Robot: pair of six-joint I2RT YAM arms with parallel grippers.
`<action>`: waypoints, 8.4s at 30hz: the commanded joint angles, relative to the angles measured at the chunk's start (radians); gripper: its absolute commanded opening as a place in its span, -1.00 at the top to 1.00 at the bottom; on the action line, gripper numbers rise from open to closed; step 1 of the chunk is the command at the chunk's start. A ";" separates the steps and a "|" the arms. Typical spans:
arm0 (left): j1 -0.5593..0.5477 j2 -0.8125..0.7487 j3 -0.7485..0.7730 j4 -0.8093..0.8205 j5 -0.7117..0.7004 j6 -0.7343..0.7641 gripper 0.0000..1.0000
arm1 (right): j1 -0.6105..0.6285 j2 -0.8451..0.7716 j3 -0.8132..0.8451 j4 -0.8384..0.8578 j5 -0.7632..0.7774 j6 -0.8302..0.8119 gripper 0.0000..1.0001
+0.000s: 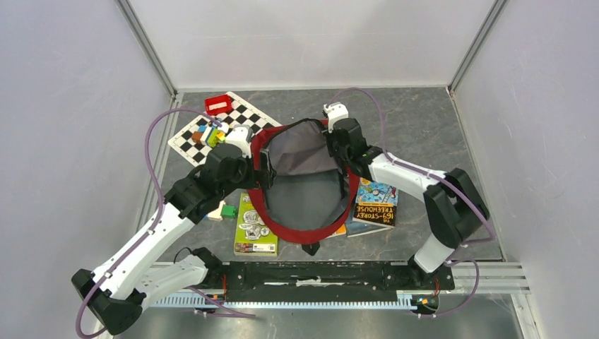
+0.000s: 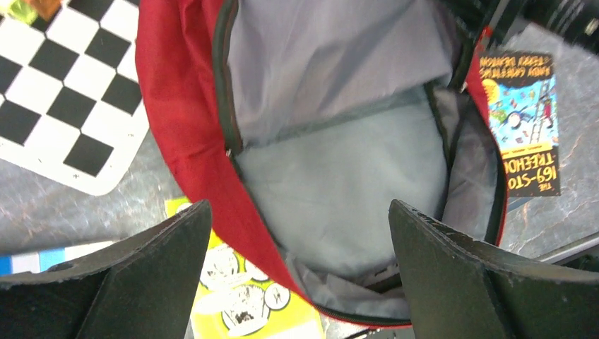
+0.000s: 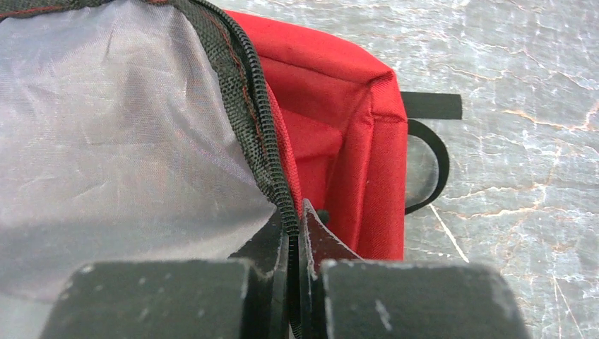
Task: Pack the student bag
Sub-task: Unzip the student bag at the center of the board, then pick up the book from the center of the board, then place the book in the student bag.
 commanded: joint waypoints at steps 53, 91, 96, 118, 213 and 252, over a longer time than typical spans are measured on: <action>0.197 0.180 -0.197 0.268 0.241 -0.143 -0.74 | -0.350 -0.500 -0.323 -0.293 -0.211 0.039 -0.96; 0.388 -0.007 -0.225 0.114 0.578 0.051 -0.99 | -0.793 -0.244 -0.691 0.298 -0.826 0.175 -0.73; 0.387 -0.044 -0.225 0.084 0.578 0.053 -0.99 | -0.793 -0.235 -0.701 0.305 -0.828 0.171 -0.64; 0.387 -0.237 -0.253 0.221 0.777 -0.195 -0.99 | -0.788 -0.618 -0.493 0.154 -0.759 0.273 1.00; 0.326 0.049 -0.024 0.287 0.627 0.156 -0.99 | -0.100 -0.579 -0.158 -0.033 -0.711 0.268 1.00; 0.346 0.534 0.217 0.388 1.001 -0.010 0.96 | 0.071 -0.765 -0.546 0.044 -0.386 0.947 1.00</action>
